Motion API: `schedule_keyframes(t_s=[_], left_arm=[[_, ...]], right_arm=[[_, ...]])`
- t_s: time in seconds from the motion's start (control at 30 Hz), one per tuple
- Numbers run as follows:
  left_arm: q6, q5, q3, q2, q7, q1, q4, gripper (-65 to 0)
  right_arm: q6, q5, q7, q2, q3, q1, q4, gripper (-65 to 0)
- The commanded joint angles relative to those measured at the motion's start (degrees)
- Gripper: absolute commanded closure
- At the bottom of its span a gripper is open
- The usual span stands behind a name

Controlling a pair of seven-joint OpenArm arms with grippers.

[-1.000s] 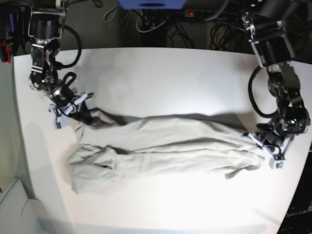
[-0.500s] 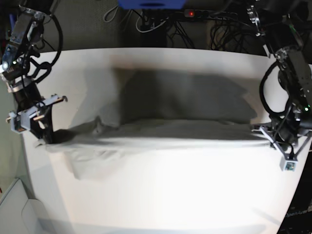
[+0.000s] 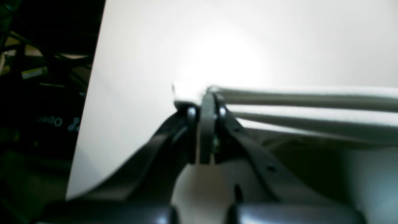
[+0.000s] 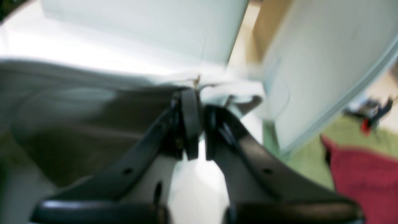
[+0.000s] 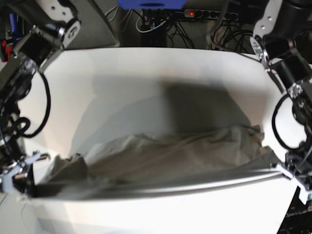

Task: Layout the t-shirt on the table in an organized manner, then fold the t-shirt properly
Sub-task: 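Lift the folded shirt with both grippers and lay it back out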

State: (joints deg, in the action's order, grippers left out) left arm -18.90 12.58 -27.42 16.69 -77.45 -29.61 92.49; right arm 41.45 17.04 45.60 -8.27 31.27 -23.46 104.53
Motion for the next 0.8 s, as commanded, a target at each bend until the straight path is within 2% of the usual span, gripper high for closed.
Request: schedule_keyframes(t_s=[0.0, 0.1, 0.33, 0.47, 0.6, 0.67, 0.77], left_arm=[[0.3, -1.55, 0.83, 0.59, 2.68, -2.53, -0.05, -0.3], [0.65, -1.55, 1.79, 0.32, 6.99, -6.22, -2.6, -0.3], [0.3, -1.55, 1.79, -1.52, 13.67, -17.56, -10.51, -0.3], [0.3, -1.55, 1.79, -1.44, 14.9, -23.54, -12.36, -0.3], [0.3, -1.46, 1.79, -1.44, 10.42, -24.42, -10.51, -0.3], [0.3, -1.46, 1.53, -1.26, 5.41, -22.75, -8.75, -0.3], [0.3, -1.46, 1.53, -1.17, -0.48, -17.47, -6.82, -0.3]], right_arm=[[-1.45, -0.47, -0.9, -1.09, 0.34, -3.57, -0.4, 0.0], [-1.45, -0.47, 0.68, -2.76, 0.07, -8.84, -3.3, 0.0], [-1.45, -0.38, 0.33, -6.54, -3.09, -19.04, -12.0, 0.0], [-1.45, -0.38, 0.86, -8.12, -3.53, -23.17, -12.0, 0.0], [-1.45, -0.29, 0.86, -9.0, -3.0, -22.91, -11.3, 0.0], [-1.45, -0.2, 1.47, -10.06, -2.21, -18.69, -9.37, 0.0], [-1.45, -0.11, 1.82, -9.44, -0.98, -9.72, -4.71, 0.0]])
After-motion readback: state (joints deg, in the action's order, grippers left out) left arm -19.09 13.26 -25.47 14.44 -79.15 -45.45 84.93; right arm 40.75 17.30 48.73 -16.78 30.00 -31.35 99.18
